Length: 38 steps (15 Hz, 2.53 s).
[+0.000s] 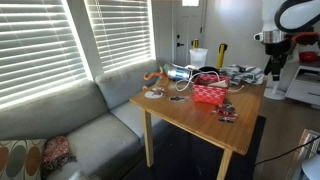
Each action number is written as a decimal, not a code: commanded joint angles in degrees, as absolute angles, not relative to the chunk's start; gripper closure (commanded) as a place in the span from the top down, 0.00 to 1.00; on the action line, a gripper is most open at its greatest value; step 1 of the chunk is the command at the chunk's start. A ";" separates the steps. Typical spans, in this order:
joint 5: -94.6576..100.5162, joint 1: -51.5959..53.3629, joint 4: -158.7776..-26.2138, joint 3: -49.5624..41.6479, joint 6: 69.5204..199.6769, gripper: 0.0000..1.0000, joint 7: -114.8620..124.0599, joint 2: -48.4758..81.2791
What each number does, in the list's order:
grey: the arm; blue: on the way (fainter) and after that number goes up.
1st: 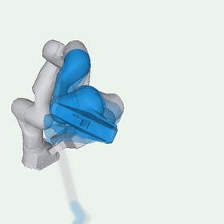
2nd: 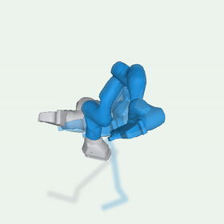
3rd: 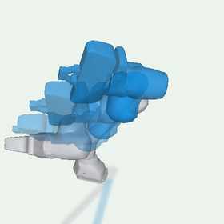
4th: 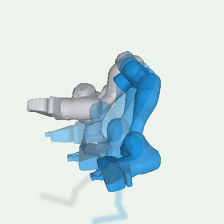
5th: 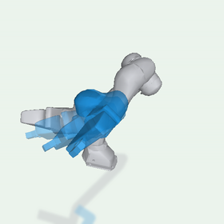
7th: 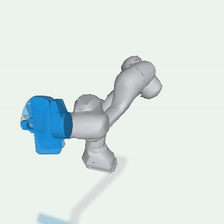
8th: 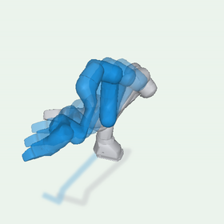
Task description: Remove the wooden chip from the red basket and put it on the table
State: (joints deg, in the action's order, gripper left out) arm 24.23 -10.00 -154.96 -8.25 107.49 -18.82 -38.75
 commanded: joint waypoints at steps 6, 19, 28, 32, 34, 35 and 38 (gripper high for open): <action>24.67 -9.04 -154.85 -9.07 107.16 1.00 -18.36 -38.82; 1.62 5.79 -143.79 1.70 94.64 1.00 -6.08 -38.17; -4.94 10.00 -140.81 7.19 104.54 1.00 -1.87 -31.77; -4.84 9.82 -139.94 6.96 108.34 0.62 -1.75 -28.52; -4.90 9.75 -139.54 6.87 109.35 0.44 -1.58 -27.29; -4.75 9.67 -139.27 6.93 109.58 0.38 -1.36 -26.80; -4.47 9.52 -138.56 6.94 109.41 0.18 -1.04 -25.68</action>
